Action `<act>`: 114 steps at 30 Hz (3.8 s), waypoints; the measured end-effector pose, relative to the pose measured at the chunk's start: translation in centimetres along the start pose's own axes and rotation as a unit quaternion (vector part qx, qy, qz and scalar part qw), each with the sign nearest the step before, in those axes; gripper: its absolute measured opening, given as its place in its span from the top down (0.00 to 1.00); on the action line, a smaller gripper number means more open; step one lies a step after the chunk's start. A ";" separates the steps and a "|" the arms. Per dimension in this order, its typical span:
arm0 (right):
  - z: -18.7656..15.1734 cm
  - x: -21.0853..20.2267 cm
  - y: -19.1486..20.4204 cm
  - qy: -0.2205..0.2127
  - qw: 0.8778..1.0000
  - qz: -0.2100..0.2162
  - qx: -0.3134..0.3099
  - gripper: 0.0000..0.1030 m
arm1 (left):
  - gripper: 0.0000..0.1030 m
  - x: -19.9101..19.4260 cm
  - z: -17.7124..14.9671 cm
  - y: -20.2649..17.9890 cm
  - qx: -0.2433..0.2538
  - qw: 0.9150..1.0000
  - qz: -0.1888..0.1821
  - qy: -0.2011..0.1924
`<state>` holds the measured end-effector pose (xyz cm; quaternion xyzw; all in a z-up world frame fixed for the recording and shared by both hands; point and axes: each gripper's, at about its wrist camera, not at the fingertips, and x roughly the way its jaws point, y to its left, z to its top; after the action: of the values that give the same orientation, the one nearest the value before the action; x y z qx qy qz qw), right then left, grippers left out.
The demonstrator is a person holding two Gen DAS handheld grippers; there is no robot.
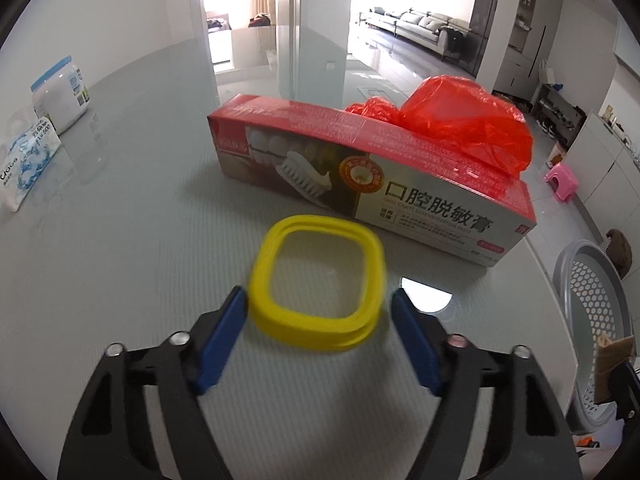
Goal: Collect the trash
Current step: 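Grasp the yellow plastic ring with the left tool while right holds the cardboard, then carry the yellow ring and cardboard over the grey basket with both tools, then open both tools to drop the yellow ring and cardboard into the basket, then swing both open tools back toward the red box and red bag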
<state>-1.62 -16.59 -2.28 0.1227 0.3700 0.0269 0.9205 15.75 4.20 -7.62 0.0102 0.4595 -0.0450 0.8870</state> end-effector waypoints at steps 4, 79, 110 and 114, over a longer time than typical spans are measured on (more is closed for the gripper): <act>-0.2 -0.3 -0.4 -0.002 1.000 0.004 0.004 0.93 | 0.37 -0.7 -0.2 0.3 -0.006 1.000 -0.010 -0.009; -4.5 -6.0 -21.6 -0.026 0.985 -0.063 0.161 0.65 | 0.28 -5.2 -8.0 -26.3 0.205 0.970 -0.129 -0.007; -4.4 -9.3 -17.8 -0.053 0.987 -0.062 0.141 0.36 | 0.21 -8.6 -6.9 -21.6 0.165 0.978 -0.122 -0.045; -4.1 -9.8 -16.8 -0.058 0.987 -0.062 0.135 0.35 | 0.21 -9.2 -6.6 -20.3 0.157 0.979 -0.120 -0.054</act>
<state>-12.23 -33.41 -2.64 0.2237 0.3227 -0.0874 0.9155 3.32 -15.00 -3.47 0.0920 0.3963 -0.2237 0.8857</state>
